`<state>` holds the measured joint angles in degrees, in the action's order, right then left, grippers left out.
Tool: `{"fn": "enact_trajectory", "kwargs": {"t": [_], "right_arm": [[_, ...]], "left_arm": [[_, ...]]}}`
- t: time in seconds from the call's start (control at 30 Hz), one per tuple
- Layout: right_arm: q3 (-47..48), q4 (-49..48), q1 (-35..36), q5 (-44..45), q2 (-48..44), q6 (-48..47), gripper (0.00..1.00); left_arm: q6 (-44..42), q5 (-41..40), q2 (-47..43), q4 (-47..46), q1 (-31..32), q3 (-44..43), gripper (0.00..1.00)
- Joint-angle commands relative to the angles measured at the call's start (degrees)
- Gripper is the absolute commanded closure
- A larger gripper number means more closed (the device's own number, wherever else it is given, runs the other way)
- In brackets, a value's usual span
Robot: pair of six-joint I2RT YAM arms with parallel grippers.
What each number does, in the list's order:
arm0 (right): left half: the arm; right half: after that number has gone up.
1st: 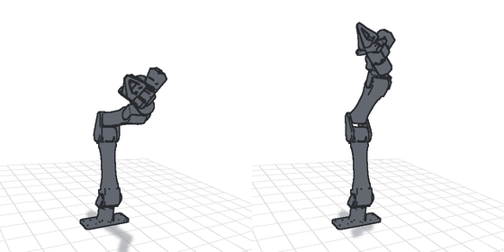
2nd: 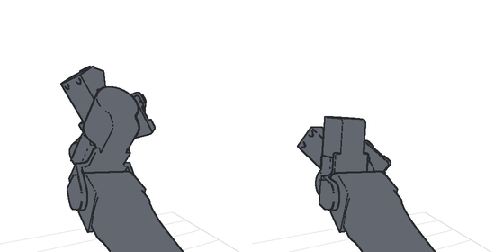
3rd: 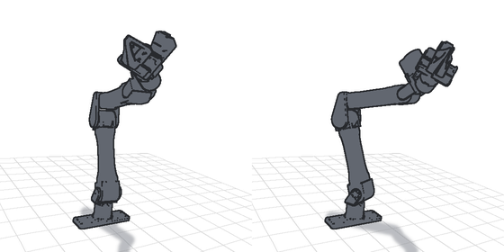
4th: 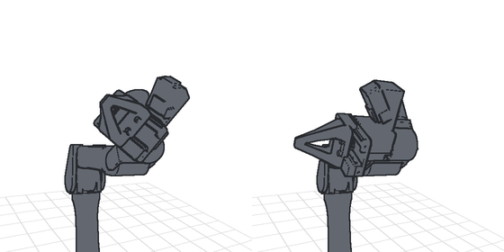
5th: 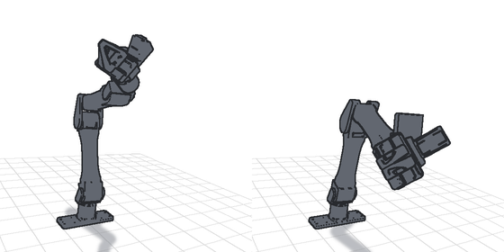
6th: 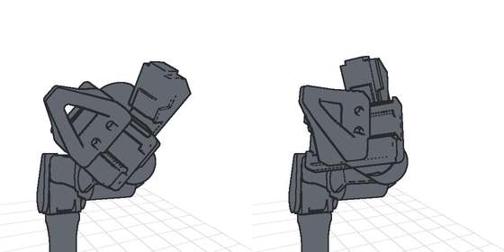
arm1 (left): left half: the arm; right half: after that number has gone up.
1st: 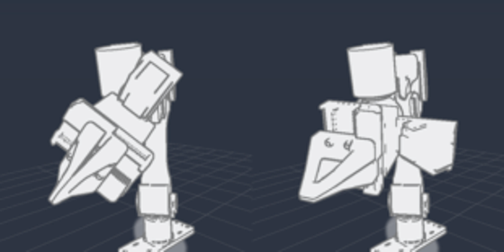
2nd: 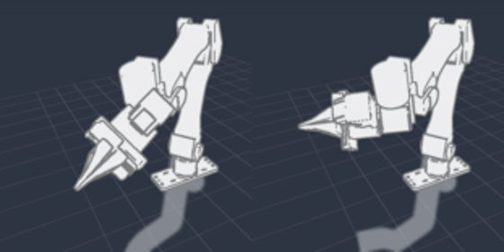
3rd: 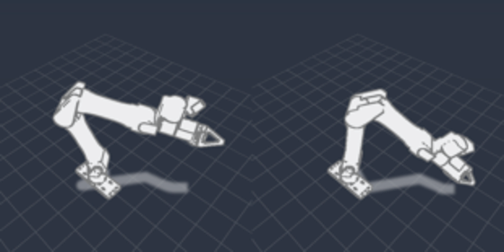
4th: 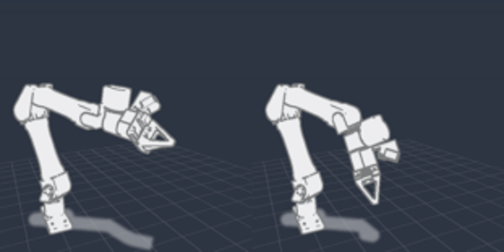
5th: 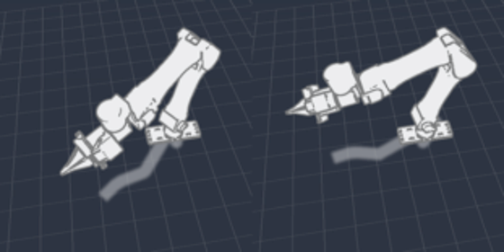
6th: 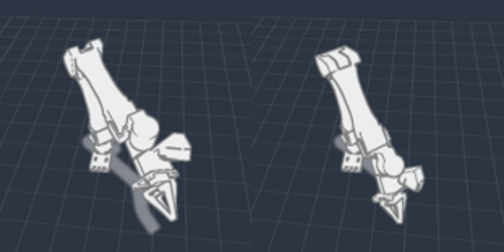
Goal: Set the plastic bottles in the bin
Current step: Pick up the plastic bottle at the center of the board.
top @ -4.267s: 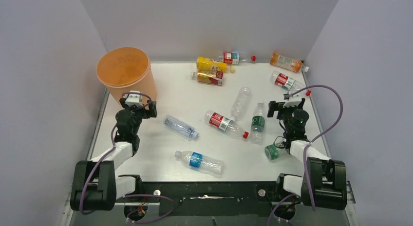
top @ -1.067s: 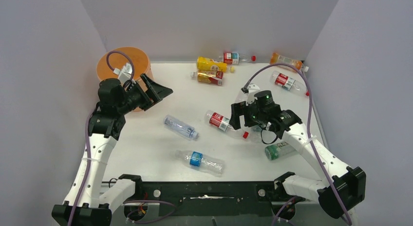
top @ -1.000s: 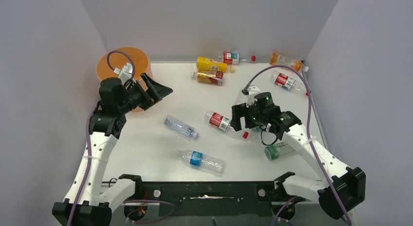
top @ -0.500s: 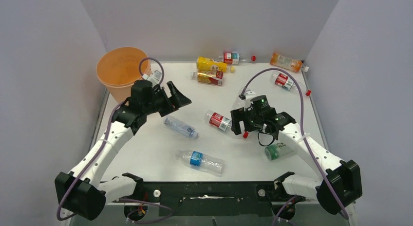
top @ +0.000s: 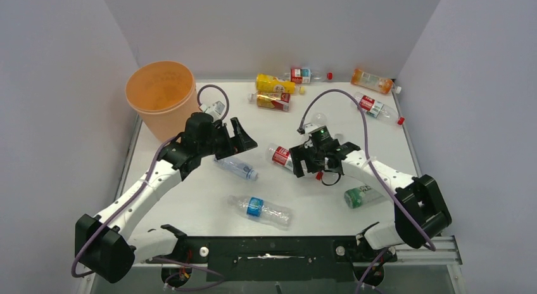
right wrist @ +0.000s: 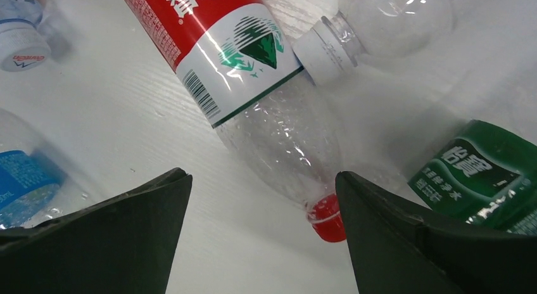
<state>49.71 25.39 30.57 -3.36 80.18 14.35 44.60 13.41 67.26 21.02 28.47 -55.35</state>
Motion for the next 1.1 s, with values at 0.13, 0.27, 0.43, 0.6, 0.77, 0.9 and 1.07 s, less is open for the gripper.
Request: {"fn": "enact_trajectory", "kwargs": {"t": [0.13,0.27,0.43,0.6,0.77,0.9,1.07], "right_arm": [[1.59,-4.69,4.26,2.02,7.67,1.60,0.15],[1.17,-5.33,5.16,2.38,10.09,2.65,0.21],[0.65,-5.23,5.41,2.78,10.05,3.16,0.41],[0.25,-5.00,5.38,2.92,9.10,2.59,0.59],[-0.27,-4.76,5.37,2.53,7.18,1.95,0.75],[0.13,-4.52,5.38,2.33,4.43,1.18,0.82],[2.06,-4.35,5.38,2.06,1.39,0.97,0.83]], "left_arm": [[-1.72,2.49,-2.15,-6.99,0.18,4.01,0.15],[-1.10,3.76,-1.51,-9.51,0.17,5.84,0.15],[-1.01,4.63,0.33,-11.05,0.17,6.50,0.15],[-0.78,5.05,2.25,-12.93,0.18,6.48,0.15],[0.62,5.23,3.58,-15.52,0.19,6.44,0.15],[2.43,4.92,4.57,-17.35,0.25,6.19,0.15],[5.61,3.65,5.06,-19.95,0.33,6.81,0.15]]}}
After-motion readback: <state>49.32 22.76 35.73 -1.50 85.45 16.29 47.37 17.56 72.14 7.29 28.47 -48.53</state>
